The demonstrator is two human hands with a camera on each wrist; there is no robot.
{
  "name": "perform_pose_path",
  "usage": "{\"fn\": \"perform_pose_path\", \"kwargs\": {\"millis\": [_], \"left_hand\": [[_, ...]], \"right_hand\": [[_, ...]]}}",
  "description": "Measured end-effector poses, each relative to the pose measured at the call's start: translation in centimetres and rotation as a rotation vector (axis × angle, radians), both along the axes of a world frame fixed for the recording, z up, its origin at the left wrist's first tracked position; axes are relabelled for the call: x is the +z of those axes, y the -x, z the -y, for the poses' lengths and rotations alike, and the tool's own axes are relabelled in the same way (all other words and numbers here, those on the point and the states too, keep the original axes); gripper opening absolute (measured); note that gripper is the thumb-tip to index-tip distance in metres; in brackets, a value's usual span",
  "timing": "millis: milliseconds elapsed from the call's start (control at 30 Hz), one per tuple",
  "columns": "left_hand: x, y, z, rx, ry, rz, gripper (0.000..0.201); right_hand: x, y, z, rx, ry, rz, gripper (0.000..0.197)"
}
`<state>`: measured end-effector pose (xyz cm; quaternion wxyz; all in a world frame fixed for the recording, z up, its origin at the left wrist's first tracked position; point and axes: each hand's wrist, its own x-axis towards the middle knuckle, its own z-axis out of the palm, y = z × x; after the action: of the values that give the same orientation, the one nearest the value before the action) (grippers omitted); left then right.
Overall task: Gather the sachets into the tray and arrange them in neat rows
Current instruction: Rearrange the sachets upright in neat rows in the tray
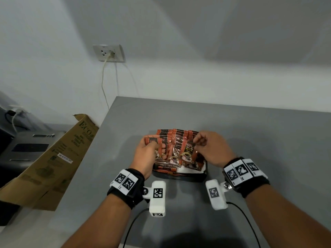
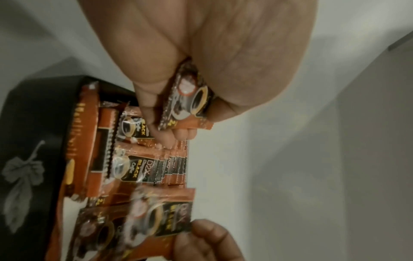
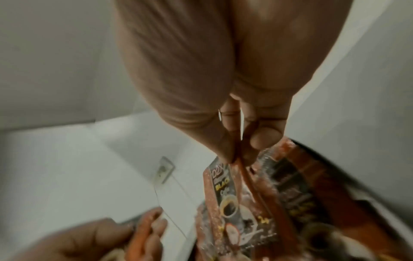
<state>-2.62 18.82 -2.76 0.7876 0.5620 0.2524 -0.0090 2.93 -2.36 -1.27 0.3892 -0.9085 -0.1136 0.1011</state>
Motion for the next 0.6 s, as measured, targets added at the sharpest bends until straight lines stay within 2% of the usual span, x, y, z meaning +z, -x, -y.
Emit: {"fn": "perform_pose_path", "kwargs": {"millis": [100,233,433,533,600], "left_hand": [[0.0,0.2,0.0,-0.022,0.000,-0.004,0.038],[0.1,0.4,0.5,-0.073,-0.052,0.019,0.043],[-0.7,0.9,0.0,-0.112,-0.224,0.058,0.030],[-0.9,1.1,0.0,-0.142,-0.289,0.052,0.036],[-0.7,1.2,0.2,-0.142,-0.312,0.056,0.039]], "right_hand": [[-1.9,0.5,0.3,0.063,0.180,-0.029,0.027],[-3.5,0.5,0.1,0.056,0.332,0.012,0.022],[-4.4,0.5,-0.3,0.045,0.379,0.108,0.016],[-4.4,0.7,0.0,0.048,0.370,0.148,0.010],[-3.6,0.9,-0.1,0.025,0.268,0.158,0.007]]}}
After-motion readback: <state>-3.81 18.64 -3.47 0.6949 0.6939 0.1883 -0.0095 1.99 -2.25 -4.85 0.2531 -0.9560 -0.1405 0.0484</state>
